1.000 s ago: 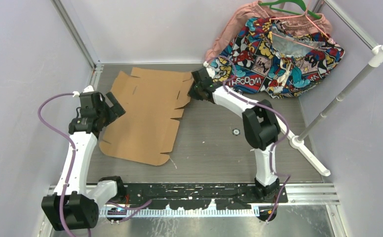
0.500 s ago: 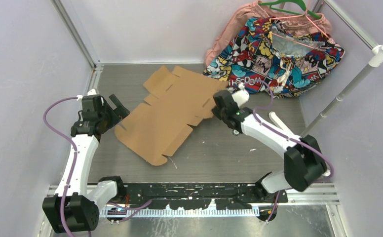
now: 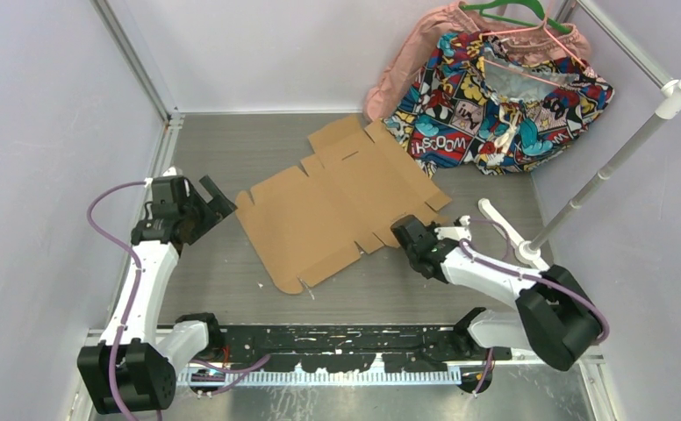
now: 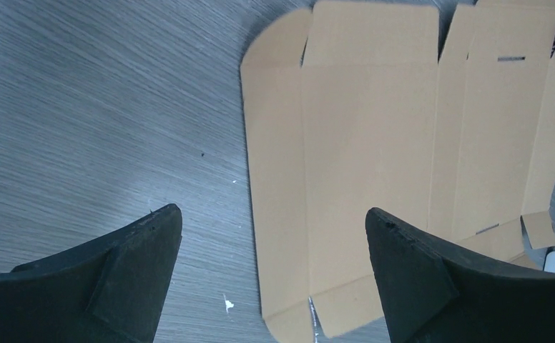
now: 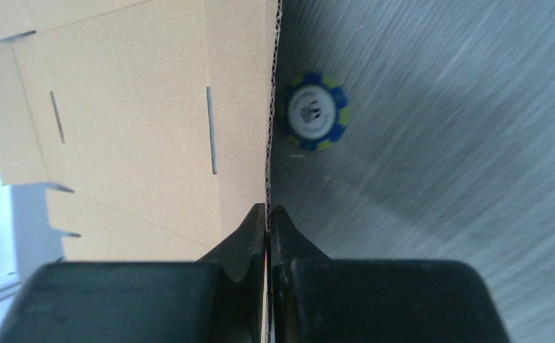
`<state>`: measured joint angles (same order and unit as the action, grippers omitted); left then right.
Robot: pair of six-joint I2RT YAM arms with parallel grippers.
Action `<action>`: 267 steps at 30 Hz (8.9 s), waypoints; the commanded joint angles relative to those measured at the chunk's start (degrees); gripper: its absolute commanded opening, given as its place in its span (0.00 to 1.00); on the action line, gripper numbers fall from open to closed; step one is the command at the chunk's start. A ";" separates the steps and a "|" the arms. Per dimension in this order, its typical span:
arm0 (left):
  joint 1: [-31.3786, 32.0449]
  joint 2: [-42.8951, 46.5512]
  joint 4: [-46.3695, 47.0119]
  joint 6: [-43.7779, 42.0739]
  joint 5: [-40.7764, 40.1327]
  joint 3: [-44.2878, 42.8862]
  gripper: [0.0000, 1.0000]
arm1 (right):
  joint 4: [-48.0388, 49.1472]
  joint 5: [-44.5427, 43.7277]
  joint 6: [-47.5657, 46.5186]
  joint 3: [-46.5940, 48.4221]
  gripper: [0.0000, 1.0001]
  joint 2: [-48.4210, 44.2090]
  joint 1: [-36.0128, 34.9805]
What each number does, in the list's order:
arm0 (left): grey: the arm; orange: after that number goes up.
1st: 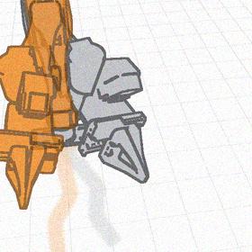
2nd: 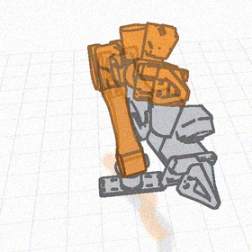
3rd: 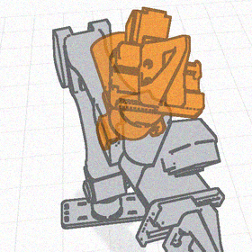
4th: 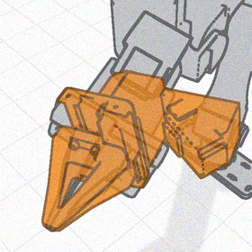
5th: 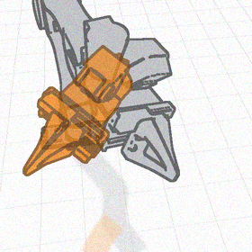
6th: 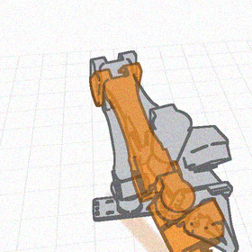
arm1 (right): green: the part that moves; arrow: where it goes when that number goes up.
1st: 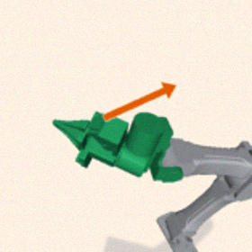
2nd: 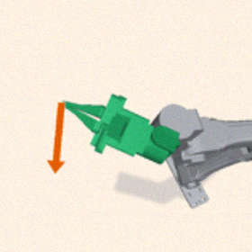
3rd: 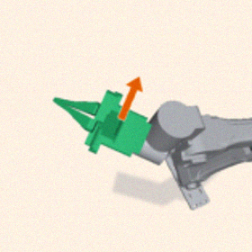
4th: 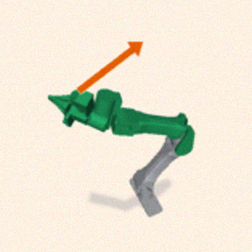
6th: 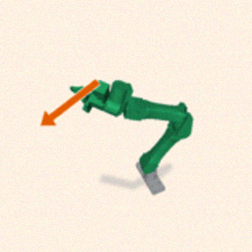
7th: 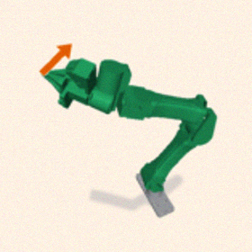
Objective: Fold the paper box
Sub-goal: Pick up the paper box from the center of the board, then fold the paper box at the center of the board.
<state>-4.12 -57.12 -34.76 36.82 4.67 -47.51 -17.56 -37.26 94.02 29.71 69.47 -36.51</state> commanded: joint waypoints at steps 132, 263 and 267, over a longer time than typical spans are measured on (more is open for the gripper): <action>-0.89 -18.77 -13.73 -13.27 3.25 -27.06 0.00 | 14.03 2.00 -88.32 36.33 0.59 16.15 -36.99; 29.28 -41.97 -26.34 -40.19 -24.58 -54.89 0.06 | 5.61 47.10 -60.98 31.50 0.45 24.83 -9.10; 30.94 -41.58 -25.90 -42.12 -28.81 -54.02 0.03 | 2.05 47.88 -62.56 31.32 0.46 21.03 -4.27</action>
<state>25.89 -101.47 -62.65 -2.07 -16.36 -102.28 -12.21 11.60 33.69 60.23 95.88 -45.04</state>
